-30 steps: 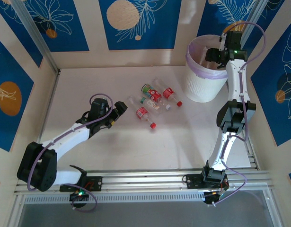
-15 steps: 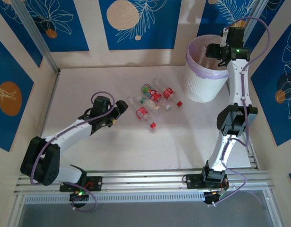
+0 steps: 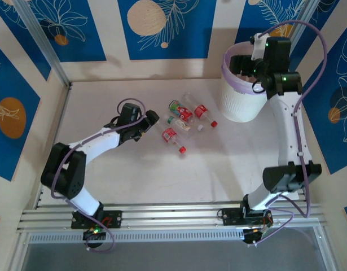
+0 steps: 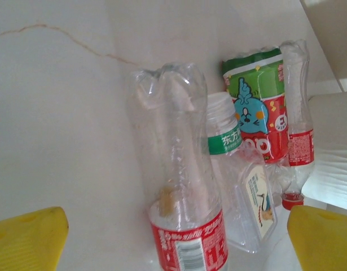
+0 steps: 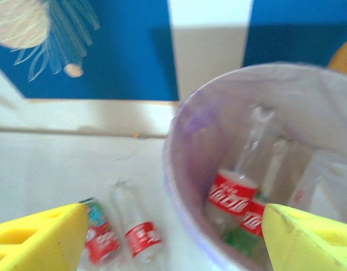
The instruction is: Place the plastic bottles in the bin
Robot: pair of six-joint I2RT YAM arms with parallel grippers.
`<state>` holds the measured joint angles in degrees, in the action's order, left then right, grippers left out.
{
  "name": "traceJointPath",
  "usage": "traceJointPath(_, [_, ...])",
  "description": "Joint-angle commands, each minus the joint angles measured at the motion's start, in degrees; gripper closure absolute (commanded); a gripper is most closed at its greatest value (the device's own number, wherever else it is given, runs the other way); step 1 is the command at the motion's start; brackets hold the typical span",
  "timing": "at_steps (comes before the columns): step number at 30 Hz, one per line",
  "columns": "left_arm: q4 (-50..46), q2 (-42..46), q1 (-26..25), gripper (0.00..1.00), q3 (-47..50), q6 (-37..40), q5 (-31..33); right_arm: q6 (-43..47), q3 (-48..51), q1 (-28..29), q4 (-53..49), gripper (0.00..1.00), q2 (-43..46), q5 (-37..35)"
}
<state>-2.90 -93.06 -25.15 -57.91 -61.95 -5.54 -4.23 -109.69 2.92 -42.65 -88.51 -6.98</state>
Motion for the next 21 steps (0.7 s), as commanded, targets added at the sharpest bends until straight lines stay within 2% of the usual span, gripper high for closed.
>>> traceJointPath(1, [-1.5,-3.0,-0.5,0.02,-4.0,2.8,1.2,-2.9,5.2,1.8,0.7,0.20,5.9,6.4])
traceJointPath(9, [-2.0,-10.3,-1.7,0.04,-9.3,6.0,0.5,-8.4,16.8,3.7,-0.5,0.20,16.2,16.7])
traceJointPath(21, [-3.9,-20.3,-3.7,0.09,-15.7,5.8,2.6,-9.8,29.9,3.7,-1.8,0.20,22.6,18.1])
